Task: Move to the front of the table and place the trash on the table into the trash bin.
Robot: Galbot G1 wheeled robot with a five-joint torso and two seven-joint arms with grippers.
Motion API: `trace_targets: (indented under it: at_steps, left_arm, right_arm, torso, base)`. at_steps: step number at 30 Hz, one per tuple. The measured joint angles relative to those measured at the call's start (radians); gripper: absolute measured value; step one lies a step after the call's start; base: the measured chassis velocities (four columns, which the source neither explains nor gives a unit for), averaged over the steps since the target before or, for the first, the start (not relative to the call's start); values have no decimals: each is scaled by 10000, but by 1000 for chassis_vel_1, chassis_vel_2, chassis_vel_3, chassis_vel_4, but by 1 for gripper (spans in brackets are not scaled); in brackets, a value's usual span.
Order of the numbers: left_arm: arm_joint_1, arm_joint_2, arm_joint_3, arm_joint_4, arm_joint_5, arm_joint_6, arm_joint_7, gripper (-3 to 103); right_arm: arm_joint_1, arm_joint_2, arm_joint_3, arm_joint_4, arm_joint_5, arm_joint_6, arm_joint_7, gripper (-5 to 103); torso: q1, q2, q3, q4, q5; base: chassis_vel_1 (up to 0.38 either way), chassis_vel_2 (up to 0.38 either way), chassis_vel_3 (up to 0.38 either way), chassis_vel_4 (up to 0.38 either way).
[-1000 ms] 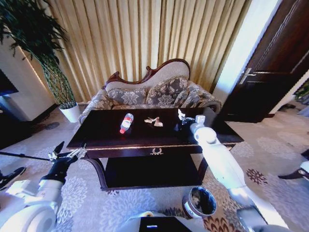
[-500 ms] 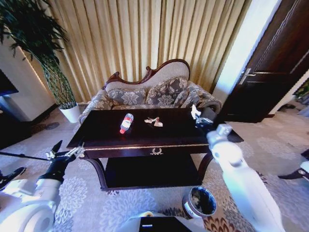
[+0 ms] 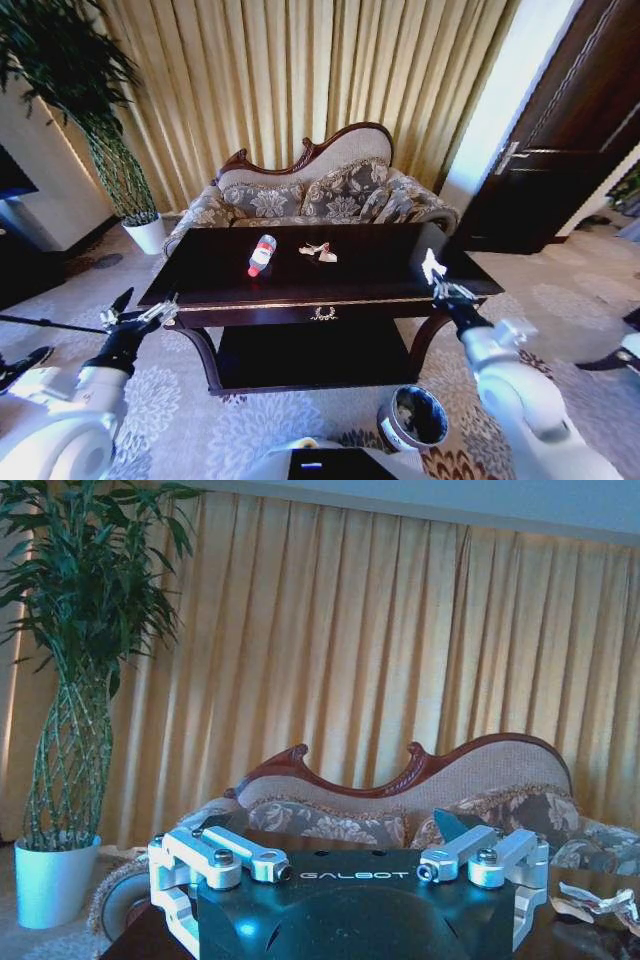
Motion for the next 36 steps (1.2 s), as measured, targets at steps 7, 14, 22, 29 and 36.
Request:
trace_targets:
  at_steps: [7,14,22,29,36]
  left_arm:
    - [69,-8,49,0,23,24,-2,100]
    - [177,-29,-84,0,27,24,3,100]
    - [184,-127,-30,0,58,23,13,100]
    - [178,-187,78,-1,86,23,19,100]
    - [195,-204,39,-1,88,2,27,100]
  right_arm:
    - [-137,315,-331,430,-138,53,15,0]
    - [23,363,-707,433,-376,-36,15,0]
    - [108,392,-850,151,-696,-82,11,0]
    - [80,455,-879,-176,-914,-86,-146,0]
    - [226,587,-1186,-1428,-1200,-90,-202,0]
  torso:
    - [1,0,1,2,1]
    - [5,-3,2,1,1]
    - [4,-3,2,1,1]
    - [-1,-1,0,1,0]
    - [-9,8,-6,-1,0]
  base:
    - [0,0,0,0]
    - [25,-25,-19,18]
    - [152,-153,-156,148]
    - [241,-268,-270,248]
    - [102,-122,-133,122]
